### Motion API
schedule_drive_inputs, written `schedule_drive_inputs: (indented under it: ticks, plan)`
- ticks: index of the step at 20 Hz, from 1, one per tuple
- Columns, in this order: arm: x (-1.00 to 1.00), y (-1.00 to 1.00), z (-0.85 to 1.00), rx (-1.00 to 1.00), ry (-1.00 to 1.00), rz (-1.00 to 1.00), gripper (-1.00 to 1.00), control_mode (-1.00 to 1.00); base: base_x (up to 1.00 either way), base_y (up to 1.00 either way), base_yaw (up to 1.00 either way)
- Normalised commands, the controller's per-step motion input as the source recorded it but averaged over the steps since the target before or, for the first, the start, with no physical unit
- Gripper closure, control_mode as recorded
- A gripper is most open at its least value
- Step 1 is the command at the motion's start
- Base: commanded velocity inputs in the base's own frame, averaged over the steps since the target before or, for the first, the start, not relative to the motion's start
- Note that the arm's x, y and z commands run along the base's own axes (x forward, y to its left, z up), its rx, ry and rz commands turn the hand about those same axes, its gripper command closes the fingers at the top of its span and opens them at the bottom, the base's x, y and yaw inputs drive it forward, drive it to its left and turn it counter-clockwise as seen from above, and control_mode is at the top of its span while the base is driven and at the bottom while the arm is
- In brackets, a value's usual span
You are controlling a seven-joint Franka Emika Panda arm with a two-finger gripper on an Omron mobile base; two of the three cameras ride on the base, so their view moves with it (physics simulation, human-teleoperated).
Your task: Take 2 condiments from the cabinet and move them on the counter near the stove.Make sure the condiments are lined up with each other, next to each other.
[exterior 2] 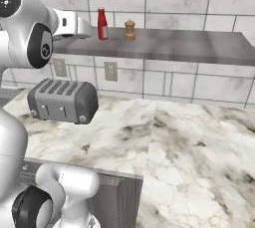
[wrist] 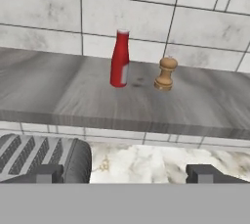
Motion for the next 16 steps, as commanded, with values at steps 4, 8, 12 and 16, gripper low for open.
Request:
schedule_drive_inputs:
  ticks: [4,8,12,16]
  plan:
    - [0.00,0.00,0.00,0.00,0.00,0.00,-1.00,-1.00,0.00,0.00,0.00]
    - [0.16,0.00,-0.07,0.00,-0.04,-0.01,-1.00,-1.00,0.00,0.00,0.00]
    - [0.31,0.00,-0.15,0.04,-0.07,-0.01,-1.00,-1.00,0.00,0.00,0.00]
    - [0.34,0.00,-0.11,0.12,-0.01,0.00,-1.00,-1.00,0.00,0.00,0.00]
